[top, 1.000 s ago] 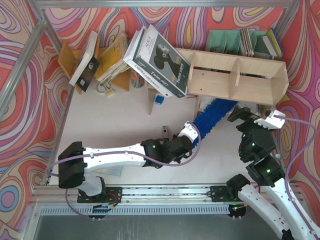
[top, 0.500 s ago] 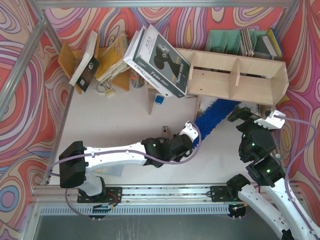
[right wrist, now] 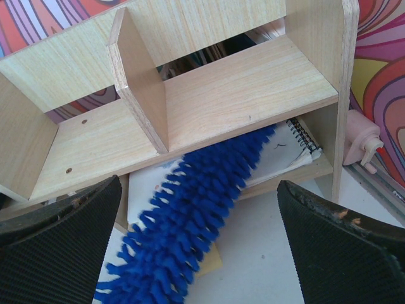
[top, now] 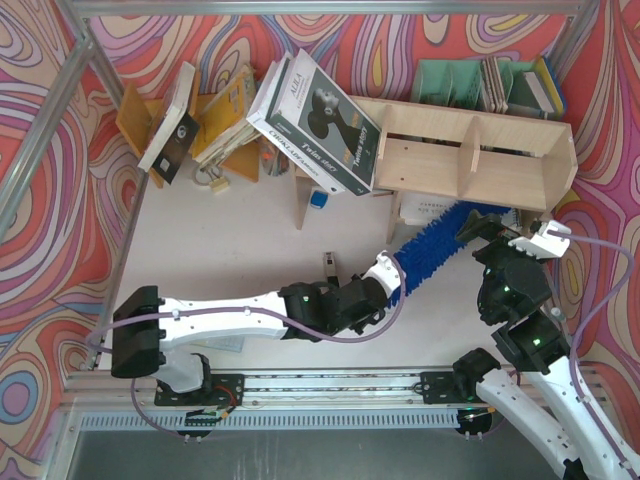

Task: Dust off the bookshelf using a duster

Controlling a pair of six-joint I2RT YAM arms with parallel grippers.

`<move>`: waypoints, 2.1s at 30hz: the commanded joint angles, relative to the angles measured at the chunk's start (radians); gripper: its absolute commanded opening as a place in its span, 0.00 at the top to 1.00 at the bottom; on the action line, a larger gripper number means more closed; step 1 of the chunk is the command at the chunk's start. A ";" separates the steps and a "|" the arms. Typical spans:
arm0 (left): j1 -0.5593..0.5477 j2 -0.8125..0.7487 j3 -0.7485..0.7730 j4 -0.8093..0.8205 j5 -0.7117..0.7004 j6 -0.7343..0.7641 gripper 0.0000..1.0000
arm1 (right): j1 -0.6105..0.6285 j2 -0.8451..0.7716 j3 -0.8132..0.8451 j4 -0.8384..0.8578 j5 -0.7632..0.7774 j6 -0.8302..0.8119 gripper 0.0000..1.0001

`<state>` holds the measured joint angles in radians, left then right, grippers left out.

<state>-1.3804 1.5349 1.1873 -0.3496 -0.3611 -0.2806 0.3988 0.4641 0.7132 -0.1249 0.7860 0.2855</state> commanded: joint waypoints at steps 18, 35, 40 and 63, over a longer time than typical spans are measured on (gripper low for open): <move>0.030 -0.250 -0.101 -0.100 -0.298 -0.262 1.00 | -0.004 0.007 0.003 0.005 0.015 0.006 0.01; -0.018 -0.024 0.171 -0.219 -0.250 -0.495 1.00 | -0.003 0.004 0.002 0.004 0.013 0.011 0.01; -0.036 0.021 0.235 -0.306 -0.297 -0.621 1.00 | -0.004 0.002 0.004 0.002 0.009 0.012 0.01; 0.023 0.102 0.219 -0.375 -0.116 -0.854 1.00 | -0.003 -0.032 0.007 0.011 -0.016 0.019 0.01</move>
<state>-1.4029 1.6272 1.4334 -0.6586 -0.4446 -1.0168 0.3988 0.4557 0.7132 -0.1246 0.7742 0.2905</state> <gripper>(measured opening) 0.345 0.987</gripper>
